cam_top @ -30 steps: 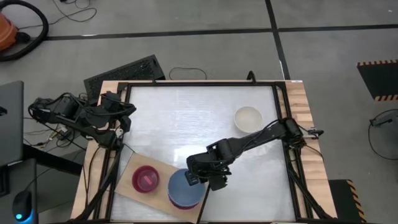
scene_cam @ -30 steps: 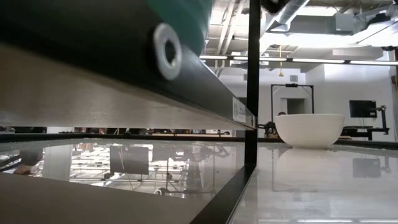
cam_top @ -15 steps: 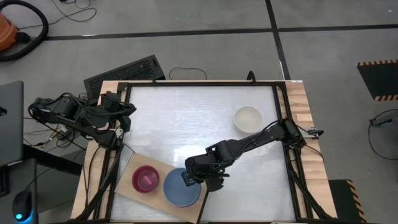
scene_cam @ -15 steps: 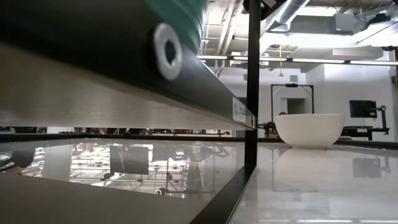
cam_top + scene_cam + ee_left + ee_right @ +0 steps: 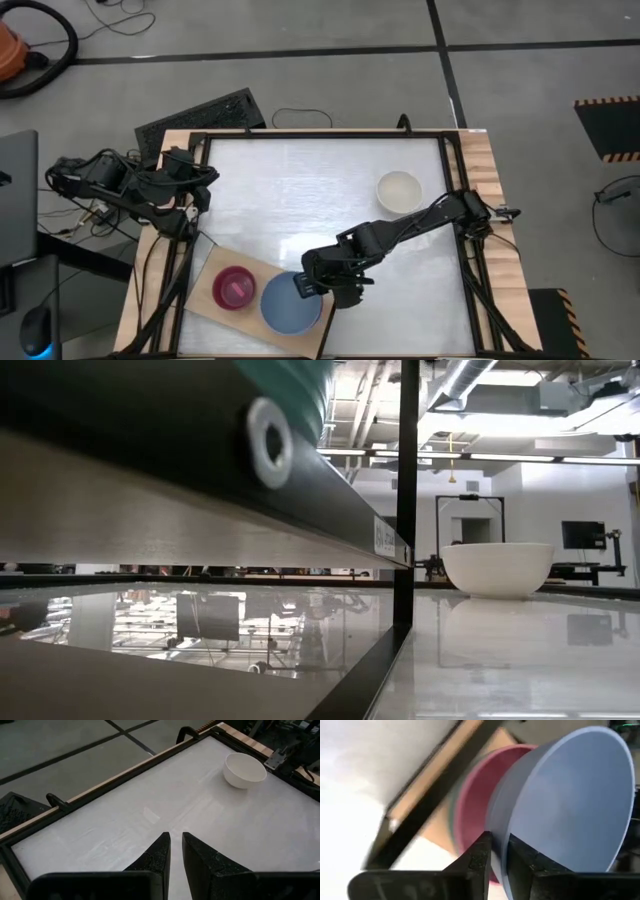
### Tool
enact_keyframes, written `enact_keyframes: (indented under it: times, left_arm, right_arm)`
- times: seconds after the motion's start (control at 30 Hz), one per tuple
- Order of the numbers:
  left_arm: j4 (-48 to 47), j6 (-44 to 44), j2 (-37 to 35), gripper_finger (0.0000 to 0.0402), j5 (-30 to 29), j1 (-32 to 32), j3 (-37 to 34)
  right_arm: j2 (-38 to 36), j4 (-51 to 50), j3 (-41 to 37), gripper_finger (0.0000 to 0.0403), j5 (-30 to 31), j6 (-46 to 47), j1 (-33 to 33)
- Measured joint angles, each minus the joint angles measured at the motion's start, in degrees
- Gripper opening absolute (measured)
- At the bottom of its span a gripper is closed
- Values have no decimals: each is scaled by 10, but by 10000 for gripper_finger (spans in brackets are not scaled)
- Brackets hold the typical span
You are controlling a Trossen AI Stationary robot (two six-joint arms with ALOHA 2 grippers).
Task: Place and stack bowls onto a shelf
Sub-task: Stack the blue bowl on top of the light pink bowl on the shelf, then stack the white bowl on top of the blue bowl on the shelf
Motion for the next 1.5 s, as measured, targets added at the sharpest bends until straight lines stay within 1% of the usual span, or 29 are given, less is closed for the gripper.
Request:
enact_keyframes:
  times: [0.33,0.47,0.53,0.63,0.7,0.77,0.87,1.0,1.1,1.17,1.27,1.37,1.5]
  left_arm:
    - [0,0,0,34,0,0,0]
    - [0,0,0,34,0,0,0]
    - [0,0,0,34,0,0,0]
    - [0,0,0,34,0,0,0]
    - [0,0,0,34,0,0,0]
    - [0,0,0,34,0,0,0]
    - [0,0,0,34,-1,0,0]
    - [0,3,0,34,-1,0,0]
    - [0,12,0,34,-4,0,0]
    - [0,13,0,34,-11,0,0]
    - [0,13,0,34,-12,0,0]
    - [0,13,0,34,-11,0,0]
    - [0,15,0,34,-8,0,0]
  right_arm:
    - [-1,-11,13,120,0,37,-1]
    - [-3,-8,13,134,37,77,0]
    - [-15,-13,13,136,60,117,-2]
    - [-45,-19,13,135,94,223,-7]
    - [-64,-36,13,133,120,340,-15]
    - [-82,-63,14,133,146,485,-28]
    - [-98,-131,14,133,174,686,-62]
    - [-108,-269,2,133,181,893,-123]
    - [-112,-337,-49,133,182,986,-173]
    - [-121,-340,-106,133,182,1012,-204]
    - [-147,-304,-204,133,183,1018,-239]
    - [-174,-254,-298,137,171,1030,-267]
    - [-201,-178,-381,166,133,1062,-303]
